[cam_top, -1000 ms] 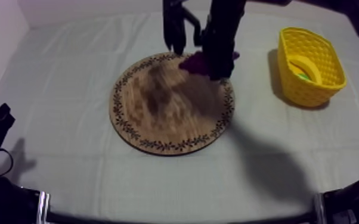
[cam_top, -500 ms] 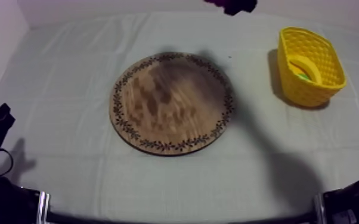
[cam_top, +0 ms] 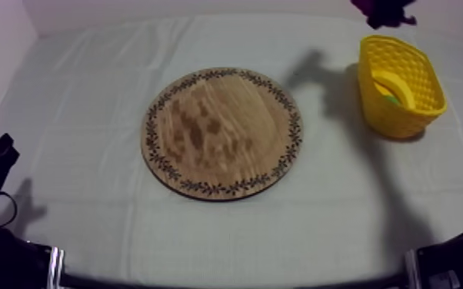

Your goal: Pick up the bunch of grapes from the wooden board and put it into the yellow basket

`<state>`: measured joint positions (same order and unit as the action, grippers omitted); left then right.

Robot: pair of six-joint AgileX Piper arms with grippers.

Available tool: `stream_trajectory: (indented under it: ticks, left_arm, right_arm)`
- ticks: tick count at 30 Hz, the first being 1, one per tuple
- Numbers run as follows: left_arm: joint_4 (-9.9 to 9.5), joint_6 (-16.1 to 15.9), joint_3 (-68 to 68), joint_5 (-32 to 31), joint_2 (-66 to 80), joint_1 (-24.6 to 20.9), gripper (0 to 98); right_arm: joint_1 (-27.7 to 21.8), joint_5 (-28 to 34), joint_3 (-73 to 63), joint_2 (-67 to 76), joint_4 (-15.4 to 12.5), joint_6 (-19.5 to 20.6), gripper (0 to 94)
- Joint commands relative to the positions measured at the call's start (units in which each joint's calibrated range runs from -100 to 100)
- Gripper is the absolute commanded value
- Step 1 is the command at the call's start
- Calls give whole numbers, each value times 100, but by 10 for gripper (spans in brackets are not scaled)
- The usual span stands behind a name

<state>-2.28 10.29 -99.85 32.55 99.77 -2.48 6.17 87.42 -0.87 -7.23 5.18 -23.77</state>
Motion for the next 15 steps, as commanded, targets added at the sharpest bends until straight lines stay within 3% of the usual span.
stream_trajectory:
  ticks: [1, 8, 15]
  left_arm:
    - [1, -1, -4, 3, -3, -1, 0]
    - [1, -1, -4, 3, -3, -1, 0]
    - [1, -1, -4, 3, -3, -1, 0]
  right_arm:
    - [-357, -30, 456, 93, 17, 133, 297]
    - [-871, -166, 1331, 306, 38, 275, 306]
    - [-1061, -281, 1604, 159, 12, 279, 310]
